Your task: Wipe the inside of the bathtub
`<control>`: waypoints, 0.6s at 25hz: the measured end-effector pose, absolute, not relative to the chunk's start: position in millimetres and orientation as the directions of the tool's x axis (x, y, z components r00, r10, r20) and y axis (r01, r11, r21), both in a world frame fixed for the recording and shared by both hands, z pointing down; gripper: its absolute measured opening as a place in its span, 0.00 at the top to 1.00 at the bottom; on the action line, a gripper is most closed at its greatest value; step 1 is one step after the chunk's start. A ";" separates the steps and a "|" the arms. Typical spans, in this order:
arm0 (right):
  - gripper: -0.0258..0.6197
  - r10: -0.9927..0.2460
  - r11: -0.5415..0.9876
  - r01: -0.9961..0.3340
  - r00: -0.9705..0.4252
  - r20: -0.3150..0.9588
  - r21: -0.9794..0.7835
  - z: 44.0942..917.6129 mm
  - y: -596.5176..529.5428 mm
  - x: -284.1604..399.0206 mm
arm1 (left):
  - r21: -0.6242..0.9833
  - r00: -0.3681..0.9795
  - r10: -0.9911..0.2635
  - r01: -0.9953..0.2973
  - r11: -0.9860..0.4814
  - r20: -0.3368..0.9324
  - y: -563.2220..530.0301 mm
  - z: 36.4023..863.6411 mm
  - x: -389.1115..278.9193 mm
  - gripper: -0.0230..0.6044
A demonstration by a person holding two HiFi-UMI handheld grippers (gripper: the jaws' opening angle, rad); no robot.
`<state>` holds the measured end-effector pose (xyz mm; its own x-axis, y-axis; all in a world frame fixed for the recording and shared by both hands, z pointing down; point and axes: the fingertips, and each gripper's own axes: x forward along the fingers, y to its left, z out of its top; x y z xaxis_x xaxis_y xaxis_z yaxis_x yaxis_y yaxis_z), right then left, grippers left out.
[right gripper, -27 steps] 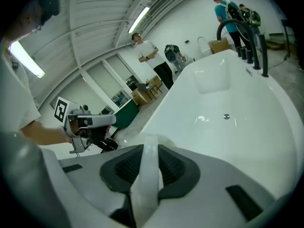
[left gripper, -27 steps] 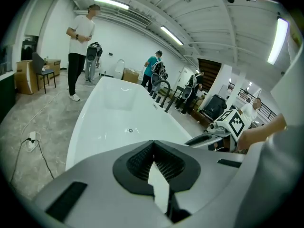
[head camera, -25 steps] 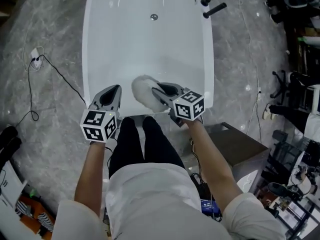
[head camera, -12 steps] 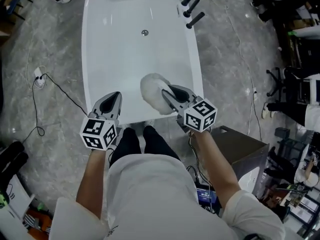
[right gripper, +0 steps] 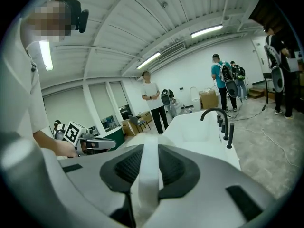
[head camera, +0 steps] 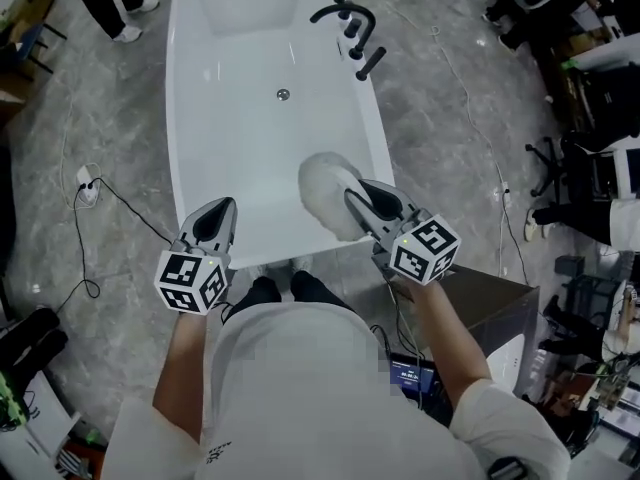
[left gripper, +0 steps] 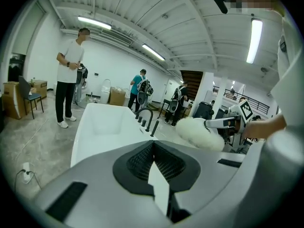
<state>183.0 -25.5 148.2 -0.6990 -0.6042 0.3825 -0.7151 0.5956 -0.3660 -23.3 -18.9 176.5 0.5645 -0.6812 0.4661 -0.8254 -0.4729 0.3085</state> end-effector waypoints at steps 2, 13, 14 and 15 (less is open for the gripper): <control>0.81 -0.620 0.600 -0.720 -0.694 0.366 -0.348 133.8 -26.8 183.8 | 0.304 0.567 -0.694 -0.824 -0.479 0.443 -19.9 161.4 -24.5 0.95; 0.81 -0.686 0.588 -0.751 -0.659 0.307 -0.299 91.3 -26.3 197.3 | 0.271 0.572 -0.733 -0.820 -0.504 0.368 -22.0 117.1 -18.3 0.95; 0.81 -0.689 0.588 -0.753 -0.658 0.303 -0.296 89.8 -26.8 197.8 | 0.265 0.577 -0.733 -0.817 -0.512 0.360 -24.4 112.9 -15.6 0.95; 0.81 -0.691 0.589 -0.753 -0.658 0.300 -0.294 88.7 -27.4 197.5 | 0.260 0.581 -0.734 -0.814 -0.520 0.352 -26.5 109.2 -13.1 0.95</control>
